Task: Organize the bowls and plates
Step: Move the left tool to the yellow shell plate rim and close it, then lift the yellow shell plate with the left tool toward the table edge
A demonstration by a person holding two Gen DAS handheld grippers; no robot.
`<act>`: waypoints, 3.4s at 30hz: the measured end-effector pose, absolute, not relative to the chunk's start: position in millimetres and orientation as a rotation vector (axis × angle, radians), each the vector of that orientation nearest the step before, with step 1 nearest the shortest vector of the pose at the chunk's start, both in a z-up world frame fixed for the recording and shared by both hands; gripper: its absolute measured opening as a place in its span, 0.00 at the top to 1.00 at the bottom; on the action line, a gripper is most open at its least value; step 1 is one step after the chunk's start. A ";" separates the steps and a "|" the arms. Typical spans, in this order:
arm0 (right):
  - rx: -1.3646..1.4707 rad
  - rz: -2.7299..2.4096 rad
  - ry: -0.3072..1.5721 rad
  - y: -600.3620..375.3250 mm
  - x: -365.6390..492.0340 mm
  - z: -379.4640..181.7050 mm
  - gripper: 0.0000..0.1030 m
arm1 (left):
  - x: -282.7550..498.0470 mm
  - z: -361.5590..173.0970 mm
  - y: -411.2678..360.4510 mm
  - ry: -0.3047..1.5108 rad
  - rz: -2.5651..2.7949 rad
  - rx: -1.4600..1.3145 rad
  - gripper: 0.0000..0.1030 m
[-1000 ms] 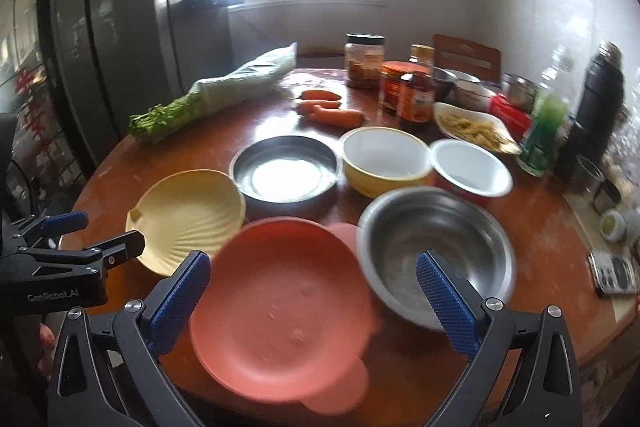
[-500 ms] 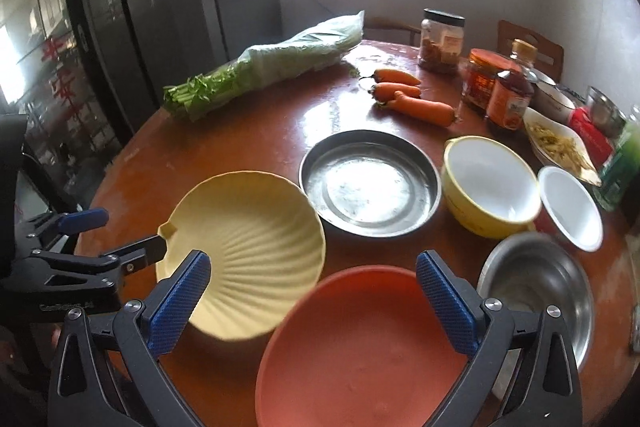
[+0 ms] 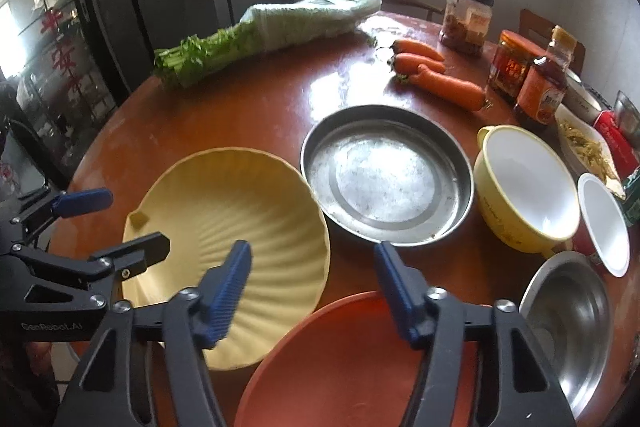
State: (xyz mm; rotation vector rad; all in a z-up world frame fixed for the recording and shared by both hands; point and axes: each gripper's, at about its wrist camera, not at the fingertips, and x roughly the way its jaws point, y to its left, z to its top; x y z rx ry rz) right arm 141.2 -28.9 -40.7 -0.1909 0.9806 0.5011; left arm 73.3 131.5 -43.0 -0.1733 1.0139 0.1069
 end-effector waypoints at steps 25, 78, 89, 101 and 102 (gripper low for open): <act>-0.183 0.605 1.011 -8.1 137.8 -38.6 0.63 | 74.2 -41.1 134.3 1.001 0.082 -0.204 0.43; -0.241 0.617 1.010 -1.7 116.0 -31.0 0.48 | 86.4 -16.1 145.3 0.925 0.162 -0.118 0.34; -0.191 0.559 0.944 -30.4 109.3 -8.5 0.38 | 77.8 5.6 121.5 0.877 0.143 -0.088 0.30; -0.144 0.446 0.873 -88.5 96.0 8.0 0.33 | 65.3 21.5 77.6 0.844 0.099 -0.059 0.30; -0.146 0.432 0.861 -94.9 93.0 10.1 0.33 | 64.9 22.4 73.8 0.843 0.096 -0.056 0.29</act>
